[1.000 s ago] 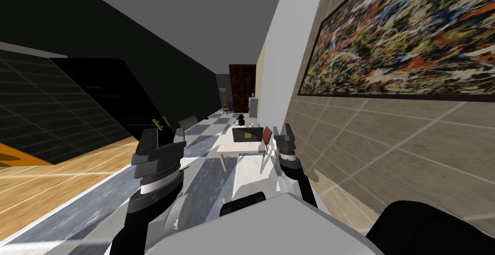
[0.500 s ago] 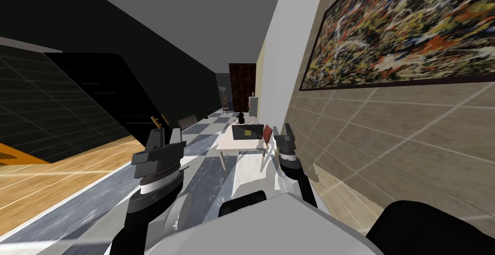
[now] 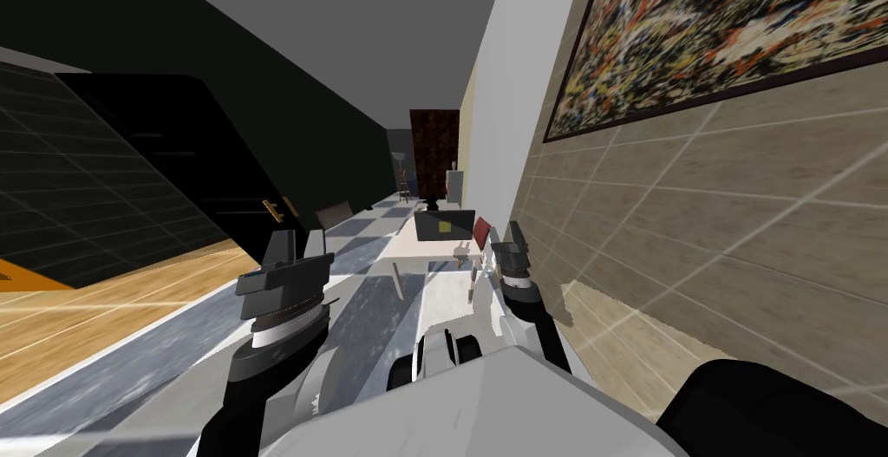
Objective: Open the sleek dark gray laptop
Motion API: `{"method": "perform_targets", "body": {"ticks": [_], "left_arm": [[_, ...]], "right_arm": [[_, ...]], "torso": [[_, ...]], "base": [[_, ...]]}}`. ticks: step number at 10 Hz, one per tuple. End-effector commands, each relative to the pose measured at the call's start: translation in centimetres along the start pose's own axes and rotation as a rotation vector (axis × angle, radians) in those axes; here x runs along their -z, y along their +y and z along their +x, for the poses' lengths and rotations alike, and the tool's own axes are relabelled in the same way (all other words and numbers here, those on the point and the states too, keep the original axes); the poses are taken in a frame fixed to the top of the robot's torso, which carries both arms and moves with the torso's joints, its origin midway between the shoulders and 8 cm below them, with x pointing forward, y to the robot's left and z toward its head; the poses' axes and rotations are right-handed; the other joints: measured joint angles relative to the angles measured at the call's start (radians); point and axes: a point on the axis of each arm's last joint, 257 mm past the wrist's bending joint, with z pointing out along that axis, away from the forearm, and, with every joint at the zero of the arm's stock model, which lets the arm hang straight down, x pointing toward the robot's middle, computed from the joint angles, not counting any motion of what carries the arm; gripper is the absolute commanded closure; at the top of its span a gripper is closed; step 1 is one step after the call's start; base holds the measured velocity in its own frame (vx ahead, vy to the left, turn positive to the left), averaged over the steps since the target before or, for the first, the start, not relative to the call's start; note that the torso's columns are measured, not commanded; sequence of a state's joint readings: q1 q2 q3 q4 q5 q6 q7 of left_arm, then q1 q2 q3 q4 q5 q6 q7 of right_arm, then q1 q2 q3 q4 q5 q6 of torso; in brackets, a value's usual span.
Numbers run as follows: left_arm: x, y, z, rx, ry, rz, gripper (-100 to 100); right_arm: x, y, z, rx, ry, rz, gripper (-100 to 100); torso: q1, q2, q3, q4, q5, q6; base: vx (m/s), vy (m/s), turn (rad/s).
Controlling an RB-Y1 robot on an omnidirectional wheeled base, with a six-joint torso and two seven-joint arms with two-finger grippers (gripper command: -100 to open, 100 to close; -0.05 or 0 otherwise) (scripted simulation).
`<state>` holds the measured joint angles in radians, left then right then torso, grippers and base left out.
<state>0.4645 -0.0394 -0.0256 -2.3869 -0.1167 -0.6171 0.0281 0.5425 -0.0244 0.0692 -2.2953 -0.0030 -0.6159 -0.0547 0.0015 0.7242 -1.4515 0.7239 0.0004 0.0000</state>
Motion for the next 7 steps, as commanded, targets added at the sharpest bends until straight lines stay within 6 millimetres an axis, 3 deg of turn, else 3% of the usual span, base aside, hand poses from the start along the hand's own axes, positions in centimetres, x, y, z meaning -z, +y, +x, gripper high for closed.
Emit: {"method": "perform_targets", "body": {"ticks": [1, 7], "left_arm": [[0.0, 0.0, 0.0, 0.000, 0.000, 0.000, 0], [0.0, 0.0, 0.0, 0.000, 0.000, 0.000, 0]], "right_arm": [[0.3, -1.2, 1.0, 0.060, 0.077, 0.031, -100], [1.4, -6.0, 2.3, 0.306, 0.263, 0.128, -100]], "torso": [[0.001, 0.009, -0.020, 0.010, 0.000, 0.000], [0.001, 0.012, -0.025, 0.014, 0.000, 0.000]], "base": [[0.059, 0.077, -0.037], [0.090, 0.149, -0.057]]}}
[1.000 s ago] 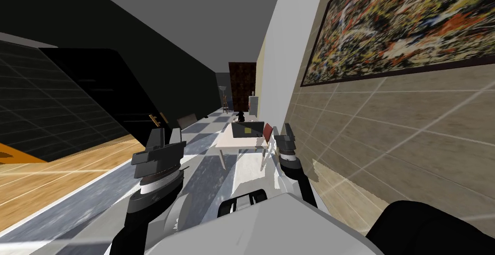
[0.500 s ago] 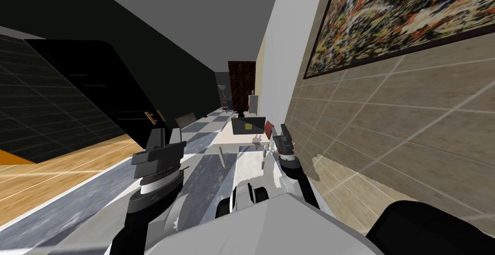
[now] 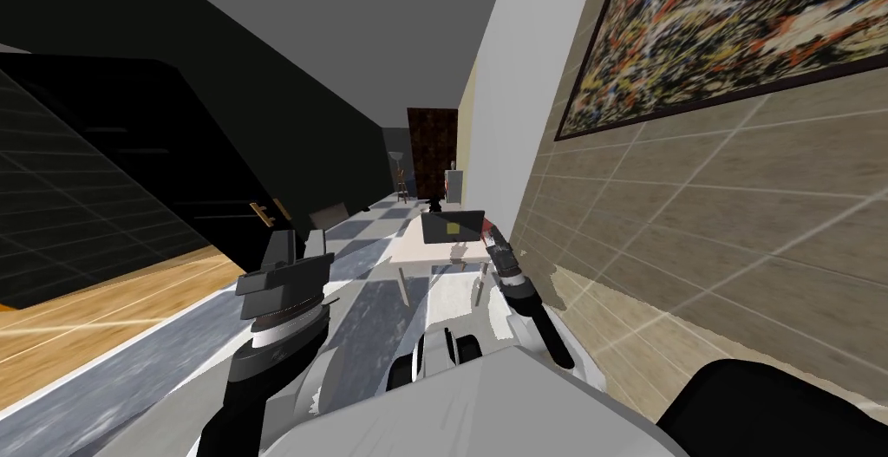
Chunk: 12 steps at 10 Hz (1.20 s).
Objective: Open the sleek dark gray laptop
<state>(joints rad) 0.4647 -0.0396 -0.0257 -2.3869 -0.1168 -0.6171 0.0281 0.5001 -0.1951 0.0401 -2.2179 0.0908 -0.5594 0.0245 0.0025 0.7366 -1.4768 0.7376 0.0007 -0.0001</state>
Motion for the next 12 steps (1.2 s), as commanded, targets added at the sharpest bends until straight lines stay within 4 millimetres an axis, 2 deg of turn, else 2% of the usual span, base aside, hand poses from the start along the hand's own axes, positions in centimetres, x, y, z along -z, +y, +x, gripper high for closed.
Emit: {"method": "perform_targets", "body": {"ticks": [1, 7, 12], "left_arm": [[0.0, 0.0, 0.0, 0.000, 0.000, 0.000, 0], [0.0, 0.0, 0.0, 0.000, 0.000, 0.000, 0], [0.0, 0.0, 0.0, 0.000, 0.000, 0.000, 0]], "right_arm": [[0.3, -2.2, 0.8, 0.133, 0.079, 0.049, -100], [1.1, -8.6, 1.1, 0.492, 0.248, 0.157, -100], [2.2, -14.6, -1.0, 0.836, 0.394, 0.246, -100]], "torso": [[-0.001, 0.000, 0.000, 0.000, 0.000, 0.000], [-0.003, -0.001, -0.001, 0.000, -0.001, 0.000], [-0.003, 0.003, 0.002, 0.001, -0.001, 0.000]], "base": [[0.104, 0.197, -0.069], [0.109, 0.224, -0.083], [0.135, 0.276, -0.094]]}}
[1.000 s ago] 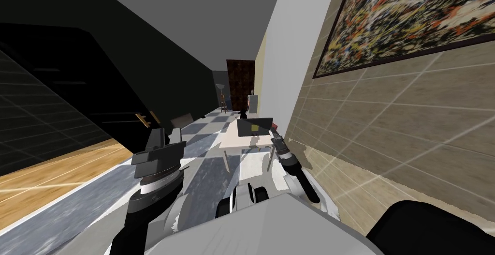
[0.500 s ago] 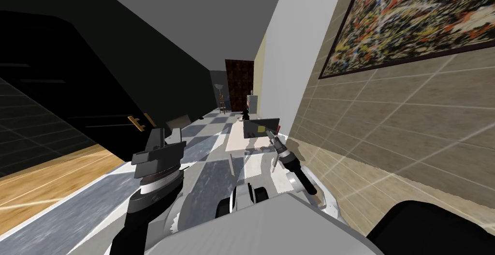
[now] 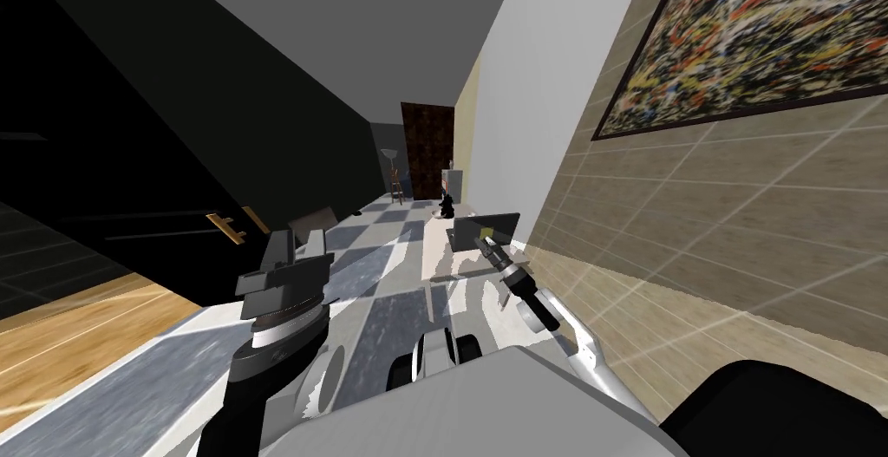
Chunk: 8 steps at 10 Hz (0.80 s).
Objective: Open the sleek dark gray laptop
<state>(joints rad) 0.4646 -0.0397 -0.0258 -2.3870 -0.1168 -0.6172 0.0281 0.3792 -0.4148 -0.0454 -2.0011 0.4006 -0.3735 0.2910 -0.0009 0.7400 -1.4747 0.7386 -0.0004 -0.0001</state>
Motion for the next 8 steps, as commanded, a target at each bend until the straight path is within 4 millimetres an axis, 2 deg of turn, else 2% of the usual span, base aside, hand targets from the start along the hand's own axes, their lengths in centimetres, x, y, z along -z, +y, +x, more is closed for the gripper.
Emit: {"method": "perform_targets", "body": {"ticks": [1, 2, 4, 5, 7, 8], "left_arm": [[0.0, 0.0, 0.0, 0.000, 0.000, 0.000, 0], [0.0, 0.0, 0.0, 0.000, 0.000, 0.000, 0], [0.0, 0.0, 0.0, 0.000, 0.000, 0.000, 0], [0.0, 0.0, 0.0, 0.000, 0.000, 0.000, 0], [0.0, 0.0, 0.0, 0.000, 0.000, 0.000, 0], [0.0, 0.0, 0.0, 0.000, 0.000, 0.000, 0]], "right_arm": [[0.3, -3.7, 0.8, 0.194, 0.080, 0.054, -100], [0.3, -3.7, 0.8, 0.194, 0.080, 0.054, -100], [0.4, -7.0, 1.1, 0.347, 0.142, 0.095, -100], [0.4, -8.6, 1.1, 0.427, 0.172, 0.115, -100], [0.8, -12.3, 0.6, 0.587, 0.235, 0.159, -100], [0.9, -14.1, 0.1, 0.667, 0.264, 0.181, -100]], "torso": [[0.000, -0.001, -0.001, 0.000, 0.000, 0.000], [0.000, -0.002, -0.001, -0.001, 0.000, 0.000], [-0.004, 0.000, 0.000, 0.000, -0.001, 0.000], [0.001, -0.001, -0.001, 0.000, 0.000, 0.000], [0.009, -0.004, -0.003, -0.001, 0.003, 0.000], [0.004, -0.003, -0.002, -0.001, 0.002, 0.000]], "base": [[0.126, 0.255, -0.135], [0.072, 0.162, 0.040], [0.058, 0.155, -0.081], [0.111, 0.248, -0.114], [0.097, 0.331, -0.106], [0.083, 0.285, -0.074]]}}
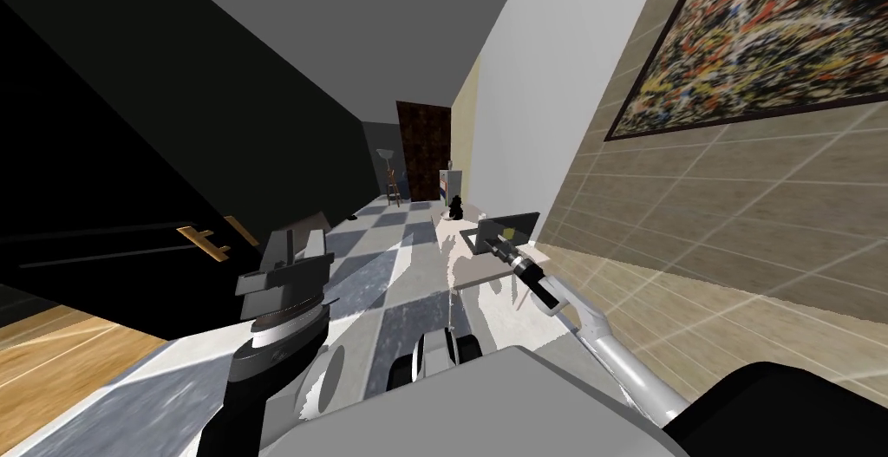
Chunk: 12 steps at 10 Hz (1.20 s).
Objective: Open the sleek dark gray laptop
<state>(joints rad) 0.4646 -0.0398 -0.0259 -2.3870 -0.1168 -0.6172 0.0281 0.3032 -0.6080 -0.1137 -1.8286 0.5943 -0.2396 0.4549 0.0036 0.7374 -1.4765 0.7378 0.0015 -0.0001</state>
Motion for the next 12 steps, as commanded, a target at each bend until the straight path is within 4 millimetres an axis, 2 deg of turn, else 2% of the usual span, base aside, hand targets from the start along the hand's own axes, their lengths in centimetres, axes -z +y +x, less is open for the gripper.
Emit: {"method": "perform_targets", "body": {"ticks": [1, 2, 3, 5, 6, 8, 10, 11, 12], "left_arm": [[0.0, 0.0, 0.0, 0.000, 0.000, 0.000, 0], [0.0, 0.0, 0.0, 0.000, 0.000, 0.000, 0], [0.0, 0.0, 0.0, 0.000, 0.000, 0.000, 0], [0.0, 0.0, 0.0, 0.000, 0.000, 0.000, 0], [0.0, 0.0, 0.0, 0.000, 0.000, 0.000, 0], [0.0, 0.0, 0.0, 0.000, 0.000, 0.000, 0], [0.0, 0.0, 0.0, 0.000, 0.000, 0.000, 0], [0.0, 0.0, 0.0, 0.000, 0.000, 0.000, 0], [0.0, 0.0, 0.0, 0.000, 0.000, 0.000, 0]], "right_arm": [[-0.2, -4.6, 1.4, 0.211, 0.077, 0.060, -100], [-0.2, -4.7, 1.5, 0.211, 0.079, 0.062, -100], [-0.2, -6.6, 1.8, 0.288, 0.106, 0.084, -100], [-0.2, -10.2, 1.9, 0.434, 0.155, 0.129, -100], [-0.2, -10.2, 1.9, 0.434, 0.155, 0.129, -100], [-0.1, -13.6, 1.5, 0.565, 0.197, 0.170, -100], [0.0, -16.5, 0.8, 0.677, 0.232, 0.206, -100], [0.0, -16.5, 0.8, 0.677, 0.232, 0.206, -100], [0.2, -18.8, 0.0, 0.767, 0.258, 0.236, -100]], "torso": [[-0.005, 0.001, 0.001, 0.000, -0.002, 0.000], [-0.008, 0.001, 0.001, 0.000, -0.003, 0.000], [-0.012, 0.001, 0.001, 0.000, -0.004, 0.000], [-0.003, 0.000, 0.000, 0.000, -0.001, 0.000], [0.001, 0.000, 0.000, 0.000, 0.000, 0.000], [-0.006, 0.002, 0.001, 0.001, -0.002, 0.000], [-0.002, 0.000, 0.000, 0.000, -0.001, 0.000], [-0.001, 0.000, 0.000, 0.000, -0.001, 0.000], [-0.006, 0.002, 0.001, 0.000, -0.002, 0.000]], "base": [[0.081, 0.240, -0.079], [0.069, 0.142, -0.036], [0.068, 0.142, -0.047], [0.082, 0.206, -0.090], [0.045, 0.169, -0.028], [0.052, 0.152, -0.062], [0.063, 0.206, -0.068], [0.022, 0.139, -0.019], [0.048, 0.163, -0.045]]}}
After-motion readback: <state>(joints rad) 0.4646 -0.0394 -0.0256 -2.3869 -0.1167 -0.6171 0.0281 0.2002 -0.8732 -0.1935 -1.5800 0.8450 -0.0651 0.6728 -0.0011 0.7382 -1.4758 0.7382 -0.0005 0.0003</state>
